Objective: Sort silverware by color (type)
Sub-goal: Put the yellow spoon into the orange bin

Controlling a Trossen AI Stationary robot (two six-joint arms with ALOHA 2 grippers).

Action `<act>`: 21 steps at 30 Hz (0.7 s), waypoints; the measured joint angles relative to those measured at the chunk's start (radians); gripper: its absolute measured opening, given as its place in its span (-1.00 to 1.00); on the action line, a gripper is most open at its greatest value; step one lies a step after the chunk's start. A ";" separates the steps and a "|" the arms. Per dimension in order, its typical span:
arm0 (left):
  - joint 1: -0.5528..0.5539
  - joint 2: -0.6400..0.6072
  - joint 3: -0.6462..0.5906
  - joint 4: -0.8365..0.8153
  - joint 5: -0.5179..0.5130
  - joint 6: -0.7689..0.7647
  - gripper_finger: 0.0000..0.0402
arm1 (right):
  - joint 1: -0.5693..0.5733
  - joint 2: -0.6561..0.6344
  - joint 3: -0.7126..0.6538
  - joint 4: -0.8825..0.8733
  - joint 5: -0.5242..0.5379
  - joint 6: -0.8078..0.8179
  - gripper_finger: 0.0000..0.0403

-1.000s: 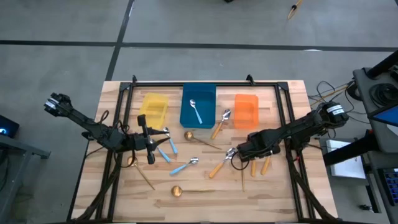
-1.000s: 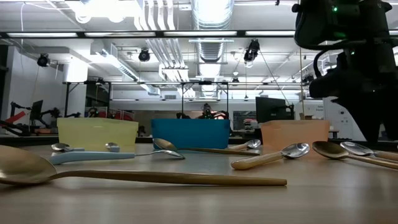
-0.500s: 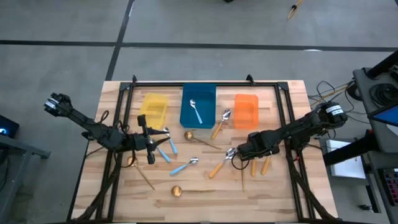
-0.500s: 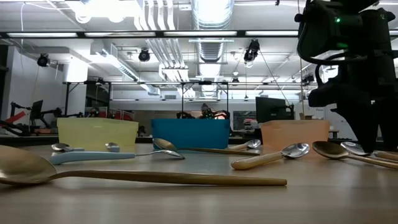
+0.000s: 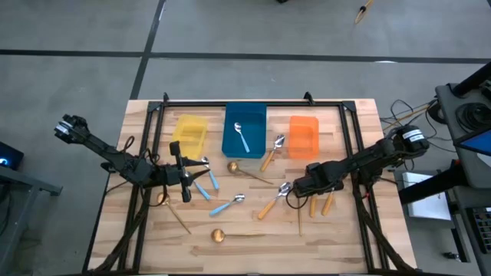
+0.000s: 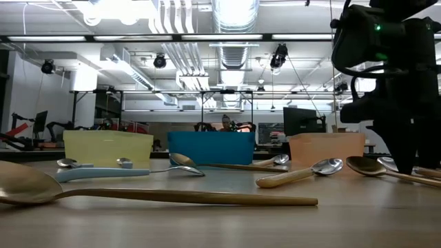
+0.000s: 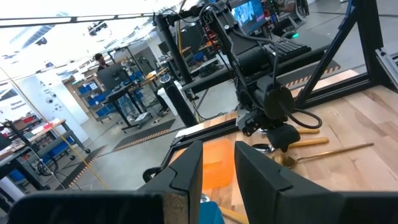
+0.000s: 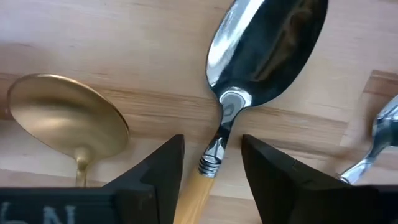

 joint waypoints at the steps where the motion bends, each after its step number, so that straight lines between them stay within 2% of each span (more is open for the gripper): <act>1: 0.000 0.000 0.000 0.000 0.000 0.000 -0.63 | 0.000 -0.001 -0.003 0.003 0.002 0.004 -0.28; 14: 0.000 0.000 0.000 -0.003 0.000 0.000 -0.63 | 0.000 0.000 -0.007 0.014 0.018 0.044 -0.73; 21: 0.000 0.000 0.000 -0.003 0.000 0.000 -0.63 | 0.000 0.001 -0.007 0.017 0.020 0.061 -0.84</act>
